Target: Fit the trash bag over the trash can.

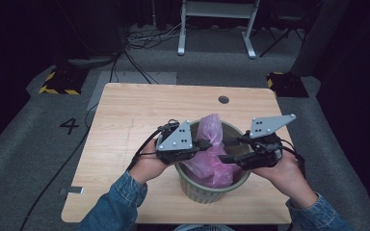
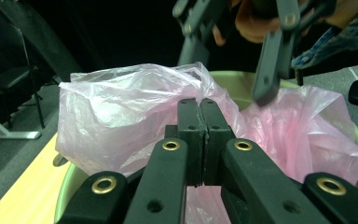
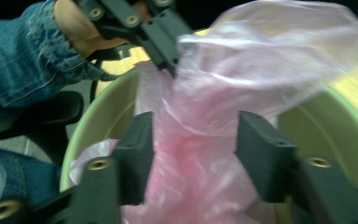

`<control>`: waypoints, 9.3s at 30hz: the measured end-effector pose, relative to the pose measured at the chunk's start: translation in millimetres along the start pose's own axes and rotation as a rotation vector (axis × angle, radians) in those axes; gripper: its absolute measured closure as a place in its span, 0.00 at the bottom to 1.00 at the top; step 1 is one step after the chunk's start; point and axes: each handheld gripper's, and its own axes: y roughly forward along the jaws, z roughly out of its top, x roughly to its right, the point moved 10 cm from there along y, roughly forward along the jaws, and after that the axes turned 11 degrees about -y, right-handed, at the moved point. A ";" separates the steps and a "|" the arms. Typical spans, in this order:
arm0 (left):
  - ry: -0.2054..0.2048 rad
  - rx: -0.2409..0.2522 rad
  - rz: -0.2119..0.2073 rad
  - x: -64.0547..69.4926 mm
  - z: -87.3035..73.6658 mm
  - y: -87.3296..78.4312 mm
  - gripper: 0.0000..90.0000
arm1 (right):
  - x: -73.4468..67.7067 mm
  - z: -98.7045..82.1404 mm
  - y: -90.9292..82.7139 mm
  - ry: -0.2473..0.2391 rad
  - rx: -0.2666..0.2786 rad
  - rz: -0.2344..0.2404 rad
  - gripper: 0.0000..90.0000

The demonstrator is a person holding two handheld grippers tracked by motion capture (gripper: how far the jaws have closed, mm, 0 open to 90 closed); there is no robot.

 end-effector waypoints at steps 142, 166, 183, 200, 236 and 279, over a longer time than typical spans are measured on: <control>-0.137 0.028 0.281 -71.8 -100.2 -100.1 0.99 | 102.6 -108.5 -74.9 0.250 0.037 -0.301 1.00; -0.113 0.206 0.297 -60.7 -51.8 -103.1 0.50 | 114.8 -79.0 -113.2 0.145 0.173 -0.502 0.41; -0.040 0.122 0.239 -44.4 -22.9 -74.5 0.80 | 50.7 -22.8 -93.3 -0.142 0.154 -0.301 0.71; -0.029 0.118 0.083 8.0 -62.6 -111.4 1.00 | -4.3 -80.5 -97.0 -0.065 0.148 -0.163 1.00; 0.015 -0.190 -0.097 44.1 -154.0 -67.1 1.00 | -28.8 -180.2 -41.9 0.095 -0.062 0.031 1.00; -0.229 0.028 0.236 -43.8 -98.8 -91.7 0.47 | -15.4 -88.2 -119.0 -0.040 0.260 -0.243 0.45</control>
